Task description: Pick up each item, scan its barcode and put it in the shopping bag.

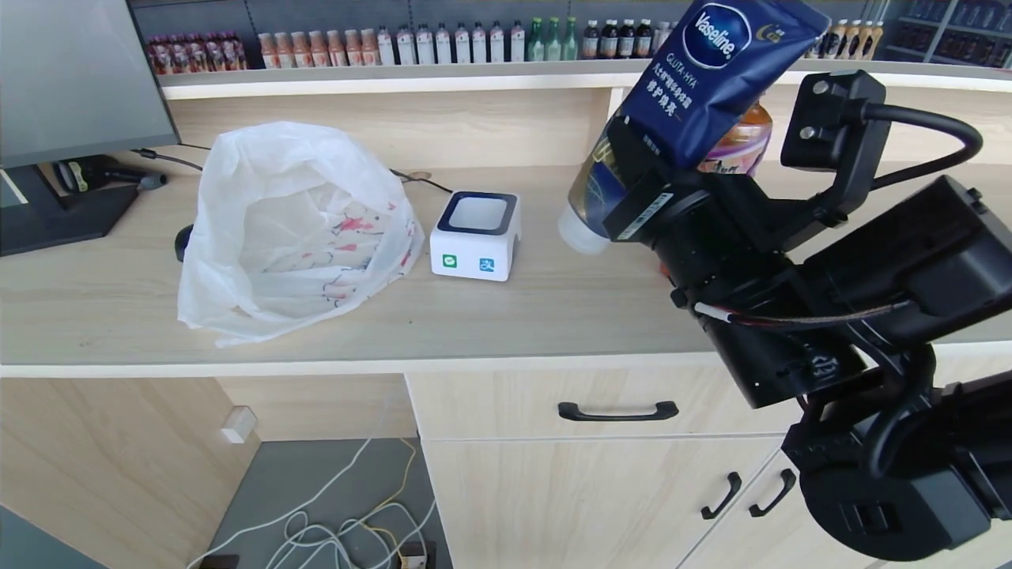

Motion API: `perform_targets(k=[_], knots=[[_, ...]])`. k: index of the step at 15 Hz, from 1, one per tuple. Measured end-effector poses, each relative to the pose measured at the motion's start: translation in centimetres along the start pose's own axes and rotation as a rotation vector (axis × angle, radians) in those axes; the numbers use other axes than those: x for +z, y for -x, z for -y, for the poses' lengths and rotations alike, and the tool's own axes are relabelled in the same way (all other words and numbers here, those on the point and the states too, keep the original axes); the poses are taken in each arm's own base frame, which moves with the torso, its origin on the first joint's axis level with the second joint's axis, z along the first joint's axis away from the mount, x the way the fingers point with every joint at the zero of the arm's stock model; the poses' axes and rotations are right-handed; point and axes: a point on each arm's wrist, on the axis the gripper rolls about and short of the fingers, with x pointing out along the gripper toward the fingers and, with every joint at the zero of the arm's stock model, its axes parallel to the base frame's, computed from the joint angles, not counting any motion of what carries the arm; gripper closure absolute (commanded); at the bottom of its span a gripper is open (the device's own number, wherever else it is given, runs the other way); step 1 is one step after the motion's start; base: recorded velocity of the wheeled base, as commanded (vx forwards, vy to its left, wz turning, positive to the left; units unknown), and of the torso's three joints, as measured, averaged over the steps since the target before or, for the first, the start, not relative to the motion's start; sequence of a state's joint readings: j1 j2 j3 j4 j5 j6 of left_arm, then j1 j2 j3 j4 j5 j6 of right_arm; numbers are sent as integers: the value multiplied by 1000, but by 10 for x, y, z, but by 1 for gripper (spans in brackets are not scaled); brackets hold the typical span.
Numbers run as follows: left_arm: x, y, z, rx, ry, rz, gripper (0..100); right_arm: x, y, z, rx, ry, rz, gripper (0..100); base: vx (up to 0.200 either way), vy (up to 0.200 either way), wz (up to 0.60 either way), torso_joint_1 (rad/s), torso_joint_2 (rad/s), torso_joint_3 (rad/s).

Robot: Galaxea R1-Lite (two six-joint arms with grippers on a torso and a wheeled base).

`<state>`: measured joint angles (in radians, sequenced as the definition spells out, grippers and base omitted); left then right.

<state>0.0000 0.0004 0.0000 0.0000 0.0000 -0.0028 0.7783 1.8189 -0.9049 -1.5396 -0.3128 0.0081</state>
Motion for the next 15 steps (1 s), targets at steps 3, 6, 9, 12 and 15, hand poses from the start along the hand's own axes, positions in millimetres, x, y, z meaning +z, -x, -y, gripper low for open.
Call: perform_targets(k=[3,6,9,12,15], knots=[[0,0,0,-1,0,0,100,6,1,0,3,-4,17,100,0,200,0,6,-1,2],[0,0,0,0,1,0,100,10,2,2,0,-2,21,100,0,200,0,2,4,2],[0,0,0,0,1,0,100,13,2,2,-1,-4,27,100,0,200,0,-1,1,1],[0,0,0,0,-3,0,100,15,2,2,4,-6,34,100,0,0,0,0,0,0],[0,0,0,-1,-3,0,100,16,3,2,9,-15,34,100,0,0,0,0,0,0]])
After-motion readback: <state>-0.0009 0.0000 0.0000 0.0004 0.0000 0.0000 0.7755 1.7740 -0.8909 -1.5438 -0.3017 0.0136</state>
